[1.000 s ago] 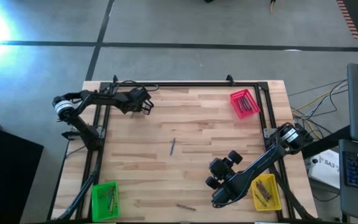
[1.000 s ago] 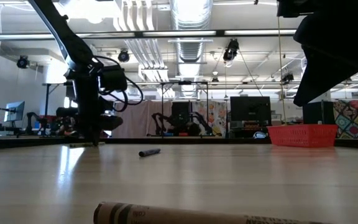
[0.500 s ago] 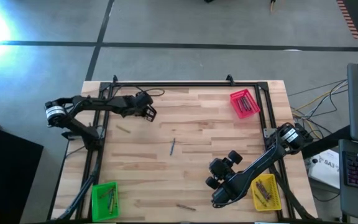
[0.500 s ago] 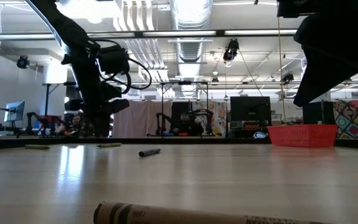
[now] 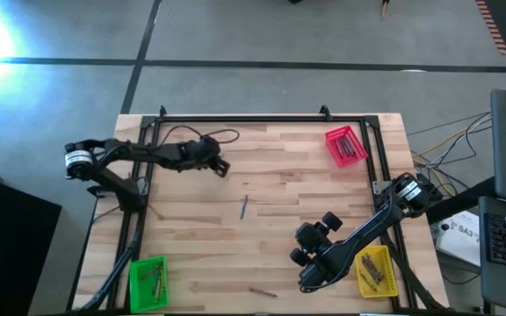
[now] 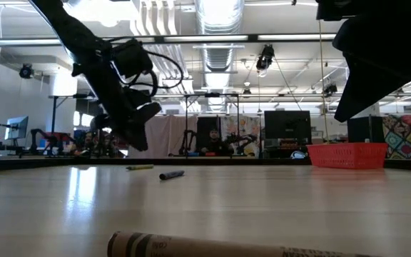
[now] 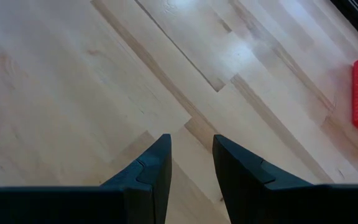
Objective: Sort crayons
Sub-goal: Put the green crayon into the green bin
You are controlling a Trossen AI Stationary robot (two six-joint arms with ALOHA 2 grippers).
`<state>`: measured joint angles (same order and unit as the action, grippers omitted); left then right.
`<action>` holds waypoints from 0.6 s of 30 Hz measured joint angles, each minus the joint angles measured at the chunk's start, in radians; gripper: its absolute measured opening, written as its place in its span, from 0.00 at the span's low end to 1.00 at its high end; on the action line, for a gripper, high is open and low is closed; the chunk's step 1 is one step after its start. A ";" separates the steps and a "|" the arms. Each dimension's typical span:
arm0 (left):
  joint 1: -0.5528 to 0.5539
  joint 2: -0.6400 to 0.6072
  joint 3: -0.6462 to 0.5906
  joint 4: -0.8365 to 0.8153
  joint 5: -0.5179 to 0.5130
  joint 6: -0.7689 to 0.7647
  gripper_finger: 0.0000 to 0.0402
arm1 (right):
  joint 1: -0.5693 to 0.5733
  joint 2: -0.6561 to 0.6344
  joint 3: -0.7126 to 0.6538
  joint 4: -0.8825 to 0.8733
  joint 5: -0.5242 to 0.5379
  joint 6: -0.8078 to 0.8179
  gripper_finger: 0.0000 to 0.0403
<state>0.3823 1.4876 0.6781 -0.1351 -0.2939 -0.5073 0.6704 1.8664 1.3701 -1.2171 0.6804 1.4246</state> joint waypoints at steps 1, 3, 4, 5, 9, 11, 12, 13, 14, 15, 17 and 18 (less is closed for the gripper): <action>-0.014 0.000 0.000 0.007 -0.001 0.007 0.15 | 0.000 0.000 0.000 0.000 0.000 0.000 0.27; -0.032 0.000 -0.001 0.005 -0.010 0.011 0.20 | 0.000 0.000 0.000 -0.001 0.000 0.000 0.27; -0.036 0.002 -0.003 0.005 -0.021 0.010 0.23 | -0.001 0.000 -0.001 -0.001 0.000 0.001 0.27; -0.036 0.006 -0.005 0.005 -0.033 0.010 0.25 | -0.001 0.000 -0.001 -0.001 0.000 0.001 0.27; -0.036 0.066 -0.009 0.034 -0.029 0.002 0.32 | -0.002 0.000 -0.001 0.000 0.001 0.004 0.27; -0.037 0.111 -0.009 0.073 0.008 0.002 0.33 | -0.002 0.000 -0.001 0.001 0.001 0.004 0.27; -0.039 0.138 -0.009 0.099 0.029 0.003 0.33 | -0.002 0.000 -0.001 0.001 0.000 0.004 0.27; -0.040 0.164 -0.009 0.123 0.034 0.006 0.33 | -0.002 0.000 -0.001 0.001 0.001 0.004 0.27; -0.042 0.187 -0.007 0.136 0.031 0.007 0.32 | -0.002 0.000 -0.001 0.001 0.001 0.004 0.27; -0.042 0.210 -0.006 0.149 0.028 0.006 0.32 | -0.002 0.000 -0.001 0.000 0.000 0.004 0.27; -0.042 0.252 -0.001 0.166 0.010 0.006 0.30 | -0.002 0.000 -0.001 0.000 0.000 0.004 0.27; -0.043 0.267 0.000 0.174 -0.007 0.007 0.29 | -0.002 0.000 -0.002 -0.001 0.000 0.004 0.27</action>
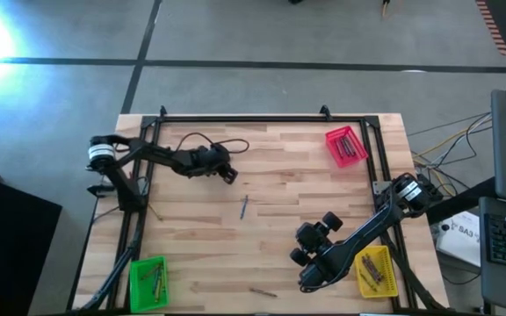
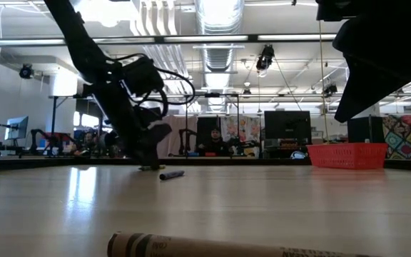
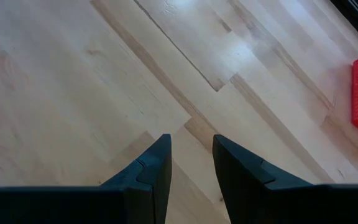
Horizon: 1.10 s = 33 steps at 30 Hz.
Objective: Sort crayons
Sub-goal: Put the green crayon into the green bin
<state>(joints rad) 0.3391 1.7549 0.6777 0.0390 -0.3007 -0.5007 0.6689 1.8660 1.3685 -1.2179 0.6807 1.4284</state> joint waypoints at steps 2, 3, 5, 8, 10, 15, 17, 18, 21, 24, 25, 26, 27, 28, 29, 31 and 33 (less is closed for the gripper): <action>-0.004 0.020 0.002 0.010 -0.020 -0.001 0.25 | 0.000 0.000 -0.001 0.000 0.000 0.000 0.27; -0.007 0.023 0.002 0.014 -0.027 -0.002 0.22 | 0.000 0.000 -0.002 0.000 0.000 -0.004 0.27; -0.015 0.020 0.002 0.015 -0.031 0.002 0.15 | 0.000 0.000 -0.005 0.001 0.000 -0.007 0.27; -0.030 -0.015 -0.006 0.007 -0.014 0.020 0.03 | 0.002 0.000 -0.014 0.003 -0.003 -0.008 0.27; -0.045 -0.050 -0.011 -0.009 -0.019 0.021 0.02 | 0.003 0.000 -0.023 0.002 -0.016 -0.007 0.27; -0.129 -0.164 -0.051 -0.061 -0.023 0.027 0.03 | 0.002 0.000 -0.038 0.002 -0.091 -0.006 0.27; -0.187 -0.222 -0.077 -0.074 -0.028 0.018 0.01 | 0.003 0.000 -0.039 0.003 -0.096 0.006 0.27; -0.224 -0.251 -0.091 -0.095 -0.034 0.013 0.01 | 0.003 0.000 -0.039 0.004 -0.097 0.015 0.27; -0.365 -0.335 -0.139 -0.168 -0.040 -0.023 0.01 | 0.002 0.000 -0.039 0.004 -0.097 0.019 0.27; -0.528 -0.422 -0.178 -0.199 -0.069 -0.111 0.01 | -0.002 0.000 -0.039 0.005 -0.098 0.019 0.27; -0.584 -0.448 -0.192 -0.202 -0.085 -0.133 0.00 | -0.005 0.000 -0.039 0.007 -0.097 0.019 0.27; -0.643 -0.474 -0.207 -0.205 -0.104 -0.159 0.00 | -0.006 0.000 -0.039 0.010 -0.098 0.019 0.27; -0.697 -0.497 -0.217 -0.206 -0.121 -0.184 0.00 | -0.006 0.000 -0.038 0.010 -0.098 0.019 0.27; -0.754 -0.518 -0.225 -0.206 -0.136 -0.209 0.00 | -0.007 0.000 -0.036 0.013 -0.099 0.019 0.27; -0.805 -0.539 -0.230 -0.205 -0.154 -0.232 0.00 | -0.007 0.000 -0.033 0.019 -0.103 0.019 0.27; -0.902 -0.573 -0.233 -0.209 -0.179 -0.258 0.00 | -0.007 0.000 -0.028 0.023 -0.105 0.019 0.27; -0.987 -0.600 -0.230 -0.237 -0.176 -0.273 0.00 | -0.009 0.000 -0.021 0.022 -0.105 0.008 0.27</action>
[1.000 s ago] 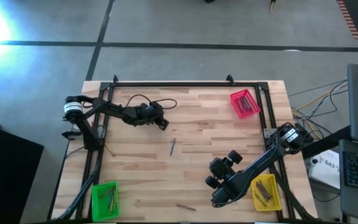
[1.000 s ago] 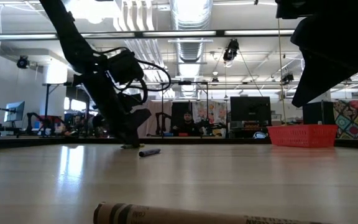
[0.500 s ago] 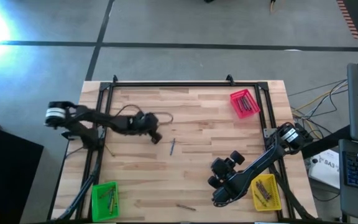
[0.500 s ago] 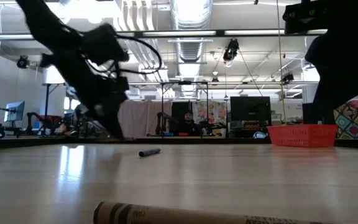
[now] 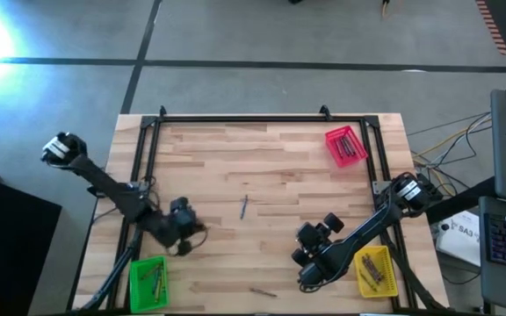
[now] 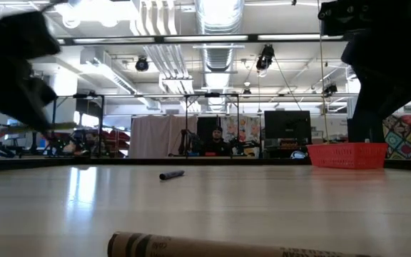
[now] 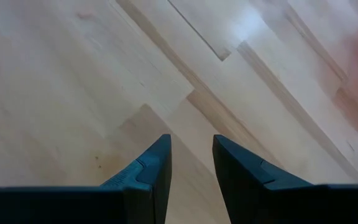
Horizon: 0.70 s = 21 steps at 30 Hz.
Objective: Sort crayons
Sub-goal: Put the green crayon into the green bin
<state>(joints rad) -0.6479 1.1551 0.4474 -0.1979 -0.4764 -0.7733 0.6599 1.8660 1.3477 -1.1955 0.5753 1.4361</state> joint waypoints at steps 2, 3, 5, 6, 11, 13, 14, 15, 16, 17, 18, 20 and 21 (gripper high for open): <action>-0.064 -0.016 0.020 -0.047 0.037 -0.045 0.00 | -0.004 0.000 0.009 0.002 0.000 -0.015 0.27; -0.092 -0.022 0.034 -0.072 0.048 -0.085 0.00 | -0.008 0.000 0.013 0.002 0.000 -0.022 0.27; -0.141 -0.027 0.070 -0.144 0.048 -0.164 0.00 | -0.015 0.000 0.022 0.003 0.000 -0.041 0.27; -0.160 -0.026 0.090 -0.182 0.048 -0.196 0.00 | -0.020 0.000 0.026 0.005 0.000 -0.047 0.27; -0.244 -0.001 0.199 -0.356 0.068 -0.303 0.00 | -0.028 0.000 0.036 0.008 0.000 -0.061 0.27; -0.276 0.024 0.242 -0.411 0.096 -0.335 0.00 | -0.028 0.000 0.036 0.008 0.000 -0.062 0.27; -0.292 0.037 0.261 -0.426 0.113 -0.352 0.00 | -0.028 0.000 0.036 0.008 0.000 -0.062 0.27; -0.309 0.051 0.276 -0.442 0.133 -0.370 0.00 | -0.028 0.000 0.036 0.008 0.000 -0.062 0.27; -0.324 0.066 0.291 -0.457 0.156 -0.385 0.00 | -0.028 0.000 0.036 0.008 0.000 -0.062 0.27; -0.338 0.083 0.306 -0.458 0.183 -0.397 0.00 | -0.028 0.000 0.036 0.008 0.000 -0.062 0.27; -0.354 0.100 0.321 -0.456 0.209 -0.406 0.00 | -0.028 0.000 0.036 0.008 0.000 -0.062 0.27; -0.387 0.136 0.348 -0.458 0.264 -0.422 0.00 | -0.028 0.000 0.036 0.009 0.000 -0.061 0.27; -0.403 0.157 0.364 -0.458 0.293 -0.426 0.00 | -0.028 0.000 0.036 0.010 0.000 -0.061 0.27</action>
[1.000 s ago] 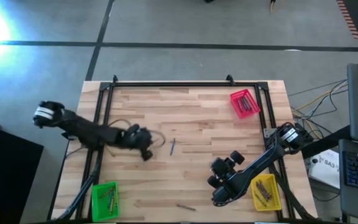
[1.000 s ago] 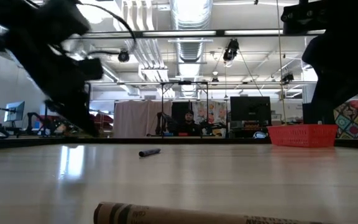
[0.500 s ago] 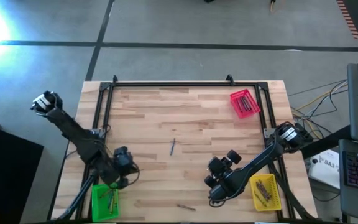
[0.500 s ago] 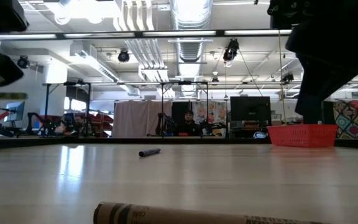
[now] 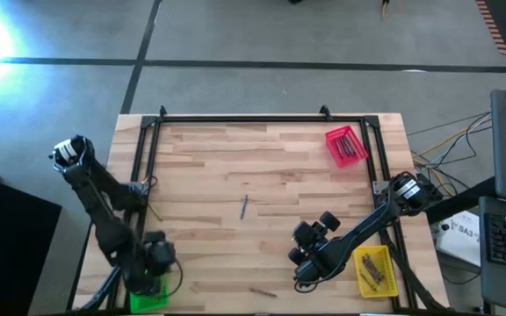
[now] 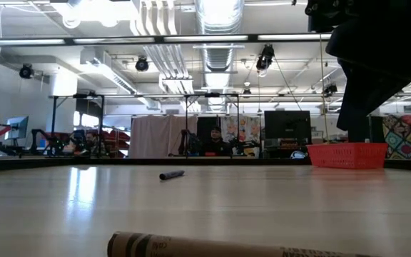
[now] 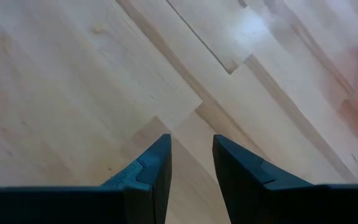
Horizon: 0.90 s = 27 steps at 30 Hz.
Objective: Sort crayons
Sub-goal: Put the green crayon into the green bin
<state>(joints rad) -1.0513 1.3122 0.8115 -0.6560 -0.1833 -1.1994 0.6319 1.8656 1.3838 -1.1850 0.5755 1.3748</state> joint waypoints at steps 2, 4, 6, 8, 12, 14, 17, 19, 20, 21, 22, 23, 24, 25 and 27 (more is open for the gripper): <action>-0.036 0.040 0.035 -0.009 0.050 -0.001 0.00 | 0.000 0.000 0.000 0.004 0.000 0.000 0.27; -0.071 0.078 0.070 -0.027 0.084 -0.006 0.00 | 0.000 0.000 0.000 0.008 0.000 0.000 0.27; -0.104 0.111 0.106 -0.043 0.101 -0.012 0.00 | 0.000 0.000 0.000 0.012 0.000 0.000 0.27; -0.130 0.137 0.137 -0.057 0.104 -0.016 0.00 | 0.000 0.000 0.000 0.015 0.000 0.000 0.27; -0.175 0.175 0.179 -0.066 0.103 -0.032 0.00 | 0.000 0.000 0.000 0.020 0.000 0.001 0.27; -0.192 0.181 0.183 -0.068 0.094 -0.051 0.00 | 0.000 0.000 0.000 0.022 -0.001 0.001 0.27; -0.219 0.181 0.183 -0.074 0.084 -0.090 0.00 | 0.000 0.000 0.000 0.024 -0.020 0.002 0.27; -0.237 0.180 0.183 -0.084 0.066 -0.101 0.00 | 0.000 0.000 0.000 0.025 -0.035 0.002 0.27; -0.246 0.179 0.183 -0.086 0.062 -0.102 0.00 | 0.000 0.000 0.000 0.027 -0.035 0.002 0.27; -0.253 0.178 0.183 -0.086 0.061 -0.103 0.00 | 0.000 0.000 0.000 0.031 -0.035 0.002 0.27; -0.261 0.178 0.183 -0.086 0.061 -0.106 0.00 | 0.000 0.000 0.000 0.035 -0.035 0.002 0.27; -0.267 0.178 0.183 -0.087 0.062 -0.114 0.00 | 0.000 0.000 0.000 0.040 -0.035 0.002 0.27; -0.272 0.178 0.184 -0.089 0.062 -0.123 0.00 | 0.000 0.000 0.000 0.044 -0.035 0.002 0.27; -0.276 0.178 0.186 -0.090 0.062 -0.130 0.00 | 0.000 0.000 0.000 0.047 -0.035 0.001 0.27; -0.279 0.177 0.190 -0.093 0.062 -0.147 0.00 | 0.000 0.000 0.000 0.047 -0.035 0.001 0.27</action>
<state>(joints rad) -1.3304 1.4891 1.0012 -0.7486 -0.1211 -1.3467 0.6323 1.8656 1.3838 -1.1381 0.5407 1.3754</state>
